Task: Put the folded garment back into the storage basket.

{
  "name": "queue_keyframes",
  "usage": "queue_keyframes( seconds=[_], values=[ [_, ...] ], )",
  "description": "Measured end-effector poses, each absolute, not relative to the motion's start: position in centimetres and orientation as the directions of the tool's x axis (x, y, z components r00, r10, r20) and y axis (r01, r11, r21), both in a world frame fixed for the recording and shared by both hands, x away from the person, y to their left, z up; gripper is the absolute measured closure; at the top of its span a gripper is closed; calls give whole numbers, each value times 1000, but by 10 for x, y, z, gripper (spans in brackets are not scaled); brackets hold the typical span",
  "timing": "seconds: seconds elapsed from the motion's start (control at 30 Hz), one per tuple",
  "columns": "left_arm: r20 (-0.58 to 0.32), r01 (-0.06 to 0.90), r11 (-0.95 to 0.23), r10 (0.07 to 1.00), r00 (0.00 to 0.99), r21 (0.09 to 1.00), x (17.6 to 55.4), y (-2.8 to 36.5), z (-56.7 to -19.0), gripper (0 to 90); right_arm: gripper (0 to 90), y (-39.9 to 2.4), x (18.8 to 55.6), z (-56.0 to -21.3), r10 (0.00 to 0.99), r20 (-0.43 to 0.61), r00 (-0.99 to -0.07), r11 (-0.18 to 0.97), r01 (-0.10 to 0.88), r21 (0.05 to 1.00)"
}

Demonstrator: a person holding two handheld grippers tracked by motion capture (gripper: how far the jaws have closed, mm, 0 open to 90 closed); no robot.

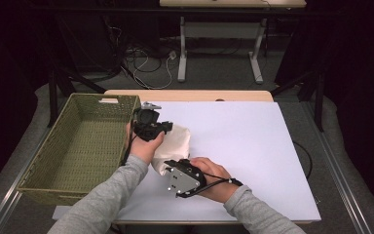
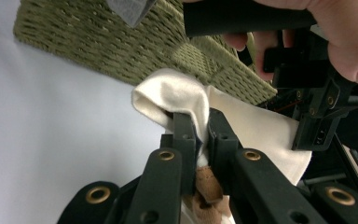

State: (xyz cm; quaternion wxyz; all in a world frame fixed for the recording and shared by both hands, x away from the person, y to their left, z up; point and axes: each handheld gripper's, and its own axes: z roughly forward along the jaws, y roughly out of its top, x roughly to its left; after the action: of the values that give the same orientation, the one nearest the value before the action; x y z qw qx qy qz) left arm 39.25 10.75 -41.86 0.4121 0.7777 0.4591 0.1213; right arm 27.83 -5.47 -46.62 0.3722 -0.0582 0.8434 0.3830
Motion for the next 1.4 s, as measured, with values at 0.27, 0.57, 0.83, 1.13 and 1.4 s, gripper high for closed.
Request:
queue_keyframes(
  seconds=[0.27,0.57,0.83,1.13,1.4],
  values=[
    [-176,618,-228,835,522,752,380,129,-404,859,844,-35,275,-458,163,-684,-711,676,-424,602],
    [-184,632,-194,857,481,750,377,159,-390,858,844,-12,276,-451,136,-687,-714,646,-462,608],
    [-205,655,-184,858,471,733,394,177,-381,859,844,6,287,-448,136,-686,-715,646,-461,608],
    [-221,669,-166,863,454,725,414,198,-369,858,844,32,299,-438,132,-687,-714,637,-470,611],
    [-227,673,-170,858,460,720,426,216,-363,858,844,55,305,-433,129,-699,-703,637,-481,602]
  ],
)
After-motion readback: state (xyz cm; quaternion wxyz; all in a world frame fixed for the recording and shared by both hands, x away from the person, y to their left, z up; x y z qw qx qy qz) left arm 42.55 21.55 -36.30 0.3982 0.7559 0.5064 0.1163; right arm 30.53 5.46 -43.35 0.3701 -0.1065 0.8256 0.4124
